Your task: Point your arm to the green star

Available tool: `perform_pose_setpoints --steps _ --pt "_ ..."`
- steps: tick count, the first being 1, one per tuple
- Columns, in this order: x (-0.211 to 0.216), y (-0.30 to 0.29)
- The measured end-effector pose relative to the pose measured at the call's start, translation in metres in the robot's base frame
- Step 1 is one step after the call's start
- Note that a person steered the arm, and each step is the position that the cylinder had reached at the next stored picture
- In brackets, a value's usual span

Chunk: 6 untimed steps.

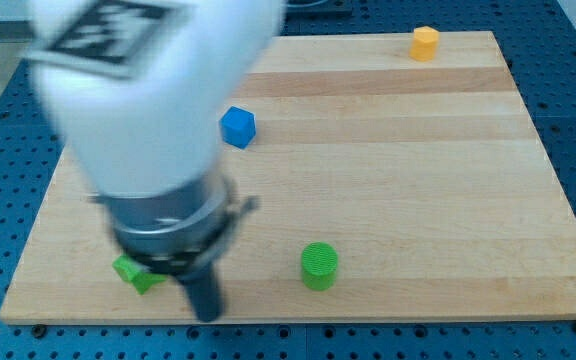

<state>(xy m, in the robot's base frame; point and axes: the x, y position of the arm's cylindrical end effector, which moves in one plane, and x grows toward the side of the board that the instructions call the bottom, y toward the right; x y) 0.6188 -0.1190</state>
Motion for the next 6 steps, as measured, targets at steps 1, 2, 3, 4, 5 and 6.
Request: perform_pose_setpoints --steps 1,2,3,4,5,6 --pt "-0.001 -0.027" --pt "-0.006 -0.04" --pt "-0.007 -0.101" --pt "-0.009 -0.114" --pt "-0.03 -0.08" --pt "-0.043 -0.053"
